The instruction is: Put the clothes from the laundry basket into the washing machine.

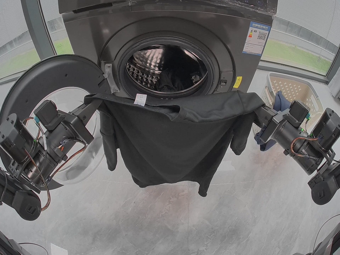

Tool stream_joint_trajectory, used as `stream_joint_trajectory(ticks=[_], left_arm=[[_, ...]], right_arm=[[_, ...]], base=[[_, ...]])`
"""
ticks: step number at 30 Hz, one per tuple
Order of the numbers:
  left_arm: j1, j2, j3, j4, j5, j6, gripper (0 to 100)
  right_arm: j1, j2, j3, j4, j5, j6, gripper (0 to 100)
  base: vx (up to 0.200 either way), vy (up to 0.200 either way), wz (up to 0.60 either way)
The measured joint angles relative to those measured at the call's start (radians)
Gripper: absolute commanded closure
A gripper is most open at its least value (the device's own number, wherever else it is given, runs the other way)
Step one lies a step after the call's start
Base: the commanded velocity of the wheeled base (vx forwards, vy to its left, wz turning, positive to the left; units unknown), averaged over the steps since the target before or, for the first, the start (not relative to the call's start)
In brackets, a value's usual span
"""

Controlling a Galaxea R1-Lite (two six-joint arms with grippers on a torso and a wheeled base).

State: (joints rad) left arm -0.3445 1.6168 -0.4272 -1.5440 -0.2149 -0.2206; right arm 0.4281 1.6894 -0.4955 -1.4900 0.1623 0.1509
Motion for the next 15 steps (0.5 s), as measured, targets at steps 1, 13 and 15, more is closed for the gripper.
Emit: stream_joint_trajectory(ticks=[1,13,15], left_arm=[[-0.001,-0.004,-0.004,0.0,-0.001,0.0,100],[-0.093,0.009,-0.083,0.024,-0.015,0.004,100],[-0.108,0.023,-0.096,0.029,-0.015,0.005,100]], right_arm=[[-0.007,0.0,0.003,-0.001,0.0,0.0,100],[-0.007,-0.001,0.016,-0.001,-0.006,-0.005,100],[-0.008,-0.001,0.015,0.0,-0.006,-0.005,100]], base=[[0.0,0.0,0.0],[0.0,0.0,0.0],[0.0,0.0,0.0]])
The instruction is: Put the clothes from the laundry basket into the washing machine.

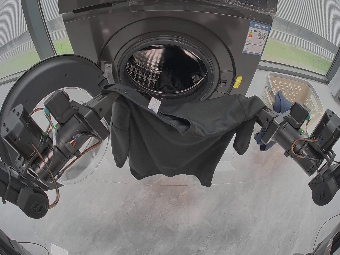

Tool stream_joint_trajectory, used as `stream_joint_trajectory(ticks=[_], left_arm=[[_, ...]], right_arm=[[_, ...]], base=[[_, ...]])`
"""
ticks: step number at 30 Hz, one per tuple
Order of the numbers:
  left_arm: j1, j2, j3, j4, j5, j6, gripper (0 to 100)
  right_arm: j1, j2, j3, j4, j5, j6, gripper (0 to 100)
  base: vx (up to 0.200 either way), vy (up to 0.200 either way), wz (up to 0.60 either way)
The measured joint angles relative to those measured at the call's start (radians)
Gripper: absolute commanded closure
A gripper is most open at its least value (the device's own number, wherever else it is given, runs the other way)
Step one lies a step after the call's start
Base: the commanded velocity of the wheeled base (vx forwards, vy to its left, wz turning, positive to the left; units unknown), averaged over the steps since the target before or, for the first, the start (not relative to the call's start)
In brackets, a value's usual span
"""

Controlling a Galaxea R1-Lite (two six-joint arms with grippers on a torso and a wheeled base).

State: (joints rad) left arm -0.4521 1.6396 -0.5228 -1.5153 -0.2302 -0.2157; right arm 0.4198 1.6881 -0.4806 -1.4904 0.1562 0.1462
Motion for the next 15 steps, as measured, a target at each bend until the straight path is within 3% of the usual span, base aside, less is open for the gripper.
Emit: stream_joint_trajectory(ticks=[8,15], left_arm=[[-0.009,0.036,-0.004,-0.009,-0.011,0.0,100],[-0.022,0.048,-0.028,-0.005,-0.012,0.003,100]], right_arm=[[0.021,0.003,0.026,0.0,-0.002,0.002,100],[0.153,0.036,0.084,-0.001,-0.011,0.009,100]], base=[[0.0,0.0,0.0],[0.0,0.0,0.0]])
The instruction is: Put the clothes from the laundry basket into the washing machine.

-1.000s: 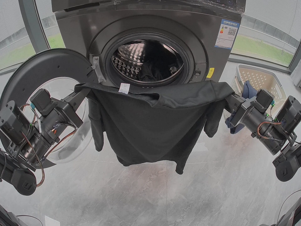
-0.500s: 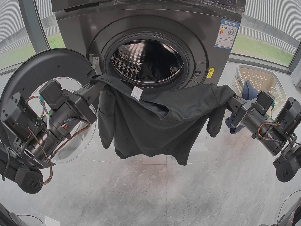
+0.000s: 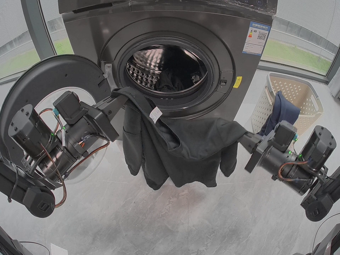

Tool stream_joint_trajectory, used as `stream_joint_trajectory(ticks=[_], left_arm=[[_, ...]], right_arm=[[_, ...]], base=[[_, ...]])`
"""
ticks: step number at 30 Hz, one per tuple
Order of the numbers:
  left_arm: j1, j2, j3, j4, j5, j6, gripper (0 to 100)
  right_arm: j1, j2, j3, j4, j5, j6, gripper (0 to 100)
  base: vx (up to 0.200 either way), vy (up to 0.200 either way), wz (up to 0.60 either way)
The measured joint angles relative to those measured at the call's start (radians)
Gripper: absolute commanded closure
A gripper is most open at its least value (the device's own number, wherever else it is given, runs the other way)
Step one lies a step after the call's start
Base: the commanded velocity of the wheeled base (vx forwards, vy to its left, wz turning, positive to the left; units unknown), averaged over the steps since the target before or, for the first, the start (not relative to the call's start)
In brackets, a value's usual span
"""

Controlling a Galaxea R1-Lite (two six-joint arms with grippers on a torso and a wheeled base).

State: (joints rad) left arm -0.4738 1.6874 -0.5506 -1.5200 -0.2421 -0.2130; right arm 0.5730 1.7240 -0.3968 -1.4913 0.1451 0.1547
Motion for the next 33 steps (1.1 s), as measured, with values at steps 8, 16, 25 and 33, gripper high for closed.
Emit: stream_joint_trajectory(ticks=[8,16,25,33], left_arm=[[-0.011,0.018,-0.003,-0.015,0.012,0.001,100],[-0.012,0.023,-0.003,-0.019,0.015,0.0,100],[-0.013,0.016,-0.004,-0.02,0.014,-0.001,100],[-0.023,0.009,-0.001,-0.02,0.009,0.0,100]], right_arm=[[0.131,0.129,0.035,-0.028,-0.016,0.012,0],[0.215,0.197,0.112,-0.016,-0.04,0.024,0],[0.28,0.265,0.279,-0.015,-0.049,0.03,0],[0.261,0.285,0.206,-0.021,-0.051,0.041,0]], base=[[0.0,0.0,0.0],[0.0,0.0,0.0],[0.0,0.0,0.0],[0.0,0.0,0.0]])
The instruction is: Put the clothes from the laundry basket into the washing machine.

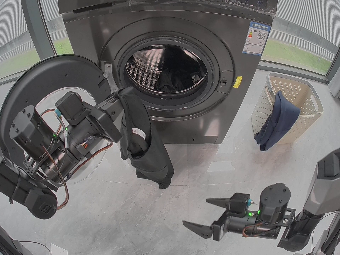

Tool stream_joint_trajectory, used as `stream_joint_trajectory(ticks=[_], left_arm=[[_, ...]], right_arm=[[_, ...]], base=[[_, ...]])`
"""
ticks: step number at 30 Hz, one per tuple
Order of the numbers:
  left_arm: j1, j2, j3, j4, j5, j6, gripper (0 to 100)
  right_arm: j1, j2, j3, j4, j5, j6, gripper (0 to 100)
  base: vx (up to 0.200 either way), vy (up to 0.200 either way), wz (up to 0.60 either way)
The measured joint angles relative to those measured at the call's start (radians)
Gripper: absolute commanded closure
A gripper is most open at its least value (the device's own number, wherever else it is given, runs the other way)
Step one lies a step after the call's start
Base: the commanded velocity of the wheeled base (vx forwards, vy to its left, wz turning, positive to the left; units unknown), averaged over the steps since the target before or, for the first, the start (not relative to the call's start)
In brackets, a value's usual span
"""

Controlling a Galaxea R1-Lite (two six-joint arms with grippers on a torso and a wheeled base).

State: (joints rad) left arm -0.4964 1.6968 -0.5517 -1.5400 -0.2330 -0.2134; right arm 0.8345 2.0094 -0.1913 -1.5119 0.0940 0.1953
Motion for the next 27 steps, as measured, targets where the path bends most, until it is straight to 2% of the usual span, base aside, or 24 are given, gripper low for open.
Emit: stream_joint_trajectory(ticks=[6,17,27], left_arm=[[-0.016,-0.026,0.005,0.001,-0.009,-0.002,100],[-0.057,-0.067,0.008,0.0,-0.013,-0.003,100],[-0.089,-0.093,0.016,0.0,-0.02,-0.007,100]], right_arm=[[-0.023,0.043,-0.187,-0.006,0.003,0.003,0],[0.006,0.187,-0.457,-0.003,0.016,-0.021,0],[-0.023,0.33,-0.729,0.014,0.022,-0.036,0]], base=[[0.0,0.0,0.0],[0.0,0.0,0.0],[0.0,0.0,0.0]])
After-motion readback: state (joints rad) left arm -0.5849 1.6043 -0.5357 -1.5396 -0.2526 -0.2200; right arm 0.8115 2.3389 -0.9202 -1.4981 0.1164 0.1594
